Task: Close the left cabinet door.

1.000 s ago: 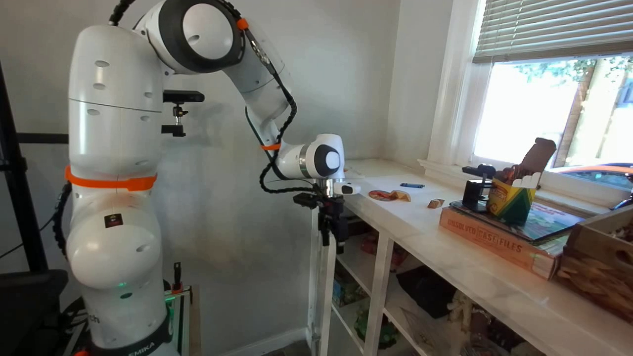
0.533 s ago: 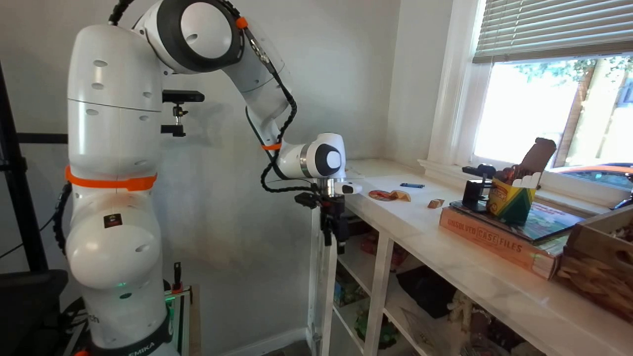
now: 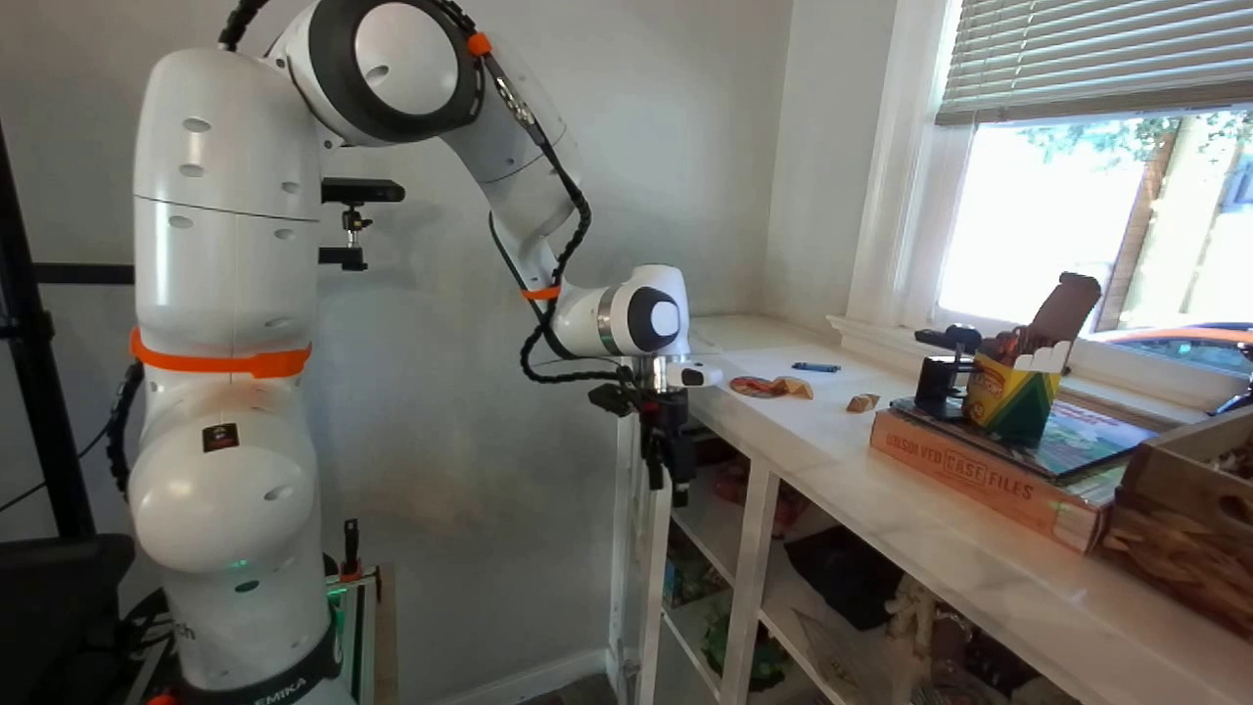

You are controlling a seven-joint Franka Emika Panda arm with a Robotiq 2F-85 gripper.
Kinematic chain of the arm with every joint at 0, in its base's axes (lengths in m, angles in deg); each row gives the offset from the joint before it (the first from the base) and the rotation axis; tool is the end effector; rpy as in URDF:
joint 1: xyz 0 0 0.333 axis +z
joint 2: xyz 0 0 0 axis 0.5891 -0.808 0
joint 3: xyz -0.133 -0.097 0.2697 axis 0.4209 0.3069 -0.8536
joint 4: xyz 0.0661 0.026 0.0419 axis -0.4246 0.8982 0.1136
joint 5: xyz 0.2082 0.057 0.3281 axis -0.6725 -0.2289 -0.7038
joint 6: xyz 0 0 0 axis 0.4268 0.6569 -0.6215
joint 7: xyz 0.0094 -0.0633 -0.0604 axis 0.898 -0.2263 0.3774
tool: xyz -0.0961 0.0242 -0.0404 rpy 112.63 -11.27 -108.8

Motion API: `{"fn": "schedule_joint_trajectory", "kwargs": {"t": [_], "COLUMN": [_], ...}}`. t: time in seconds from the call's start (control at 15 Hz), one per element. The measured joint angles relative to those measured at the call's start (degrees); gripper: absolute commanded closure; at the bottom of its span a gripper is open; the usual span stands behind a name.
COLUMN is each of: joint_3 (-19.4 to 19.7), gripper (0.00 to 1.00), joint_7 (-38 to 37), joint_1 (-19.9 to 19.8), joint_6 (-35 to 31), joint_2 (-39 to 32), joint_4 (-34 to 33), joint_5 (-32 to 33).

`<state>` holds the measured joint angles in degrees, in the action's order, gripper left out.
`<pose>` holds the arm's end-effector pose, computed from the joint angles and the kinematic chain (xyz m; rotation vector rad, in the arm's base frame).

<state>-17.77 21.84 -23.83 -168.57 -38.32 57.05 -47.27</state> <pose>0.4869 0.1463 0.2826 2.8571 -0.0989 0.0440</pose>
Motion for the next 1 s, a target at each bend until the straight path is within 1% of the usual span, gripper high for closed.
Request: {"fn": "schedule_joint_trajectory", "kwargs": {"t": [0.27,0.87,1.0], "joint_3": [0.4,0.4,0.3], "gripper": [0.00,0.00,0.00], "joint_7": [-1.5,-3.1,-3.1], "joint_1": [-0.1,-0.3,-0.4], "joint_6": [-1.6,-3.5,-3.5], "joint_2": [0.0,1.6,1.7], "joint_4": [0.0,0.2,0.4], "joint_5": [1.2,1.2,0.3]}}
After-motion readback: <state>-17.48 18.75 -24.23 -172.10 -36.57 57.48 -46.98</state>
